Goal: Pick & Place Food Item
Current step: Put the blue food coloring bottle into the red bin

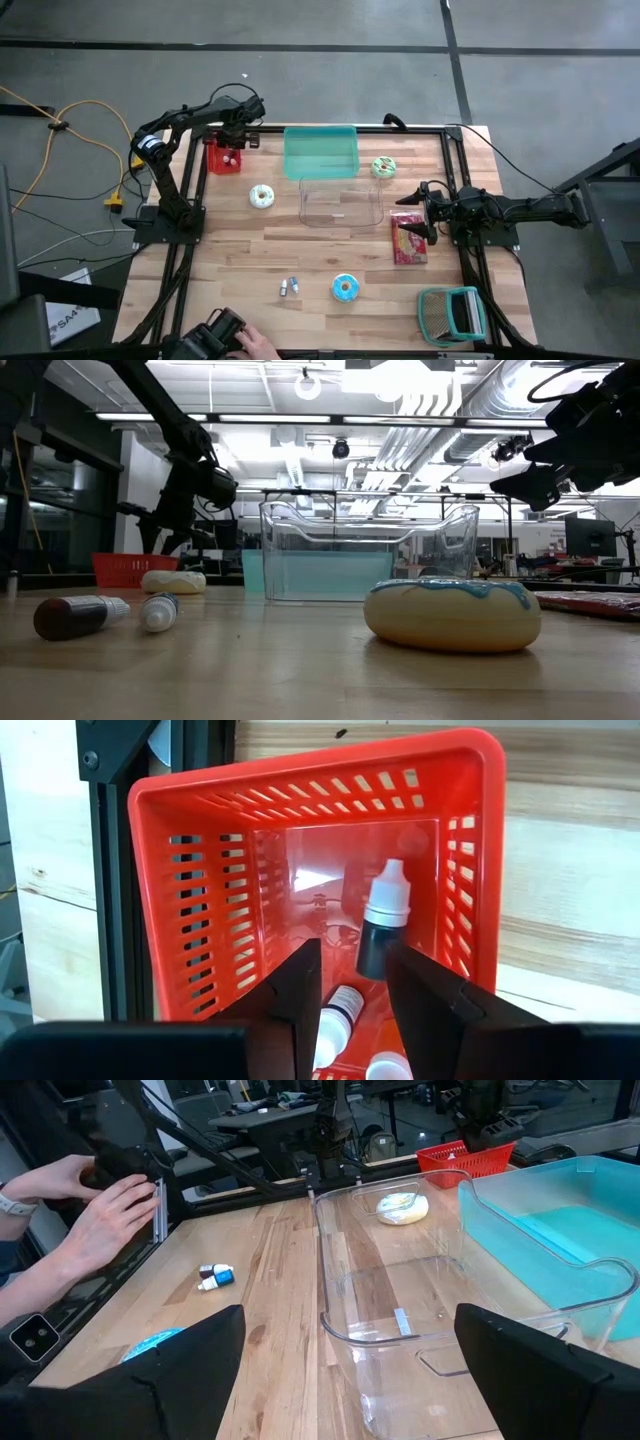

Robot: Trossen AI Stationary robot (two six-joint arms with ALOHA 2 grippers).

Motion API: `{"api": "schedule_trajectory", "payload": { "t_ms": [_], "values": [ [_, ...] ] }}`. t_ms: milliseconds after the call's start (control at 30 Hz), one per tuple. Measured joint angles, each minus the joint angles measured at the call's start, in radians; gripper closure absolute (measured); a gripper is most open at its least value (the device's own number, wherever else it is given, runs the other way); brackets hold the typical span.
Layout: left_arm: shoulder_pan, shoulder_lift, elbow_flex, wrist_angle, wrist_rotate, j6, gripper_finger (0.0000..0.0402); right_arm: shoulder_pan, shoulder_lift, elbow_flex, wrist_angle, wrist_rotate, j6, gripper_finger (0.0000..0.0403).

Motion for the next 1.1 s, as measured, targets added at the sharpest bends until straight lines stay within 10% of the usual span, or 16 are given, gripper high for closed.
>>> {"api": "schedule_trajectory", "payload": {
  "t_ms": [1100],
  "values": [
    [-0.05,-0.306,0.001,0.004,0.051,0.017,0.0295,0.0,0.0,0.0,0.0,0.0,0.0,0.0053]
  ]
}}
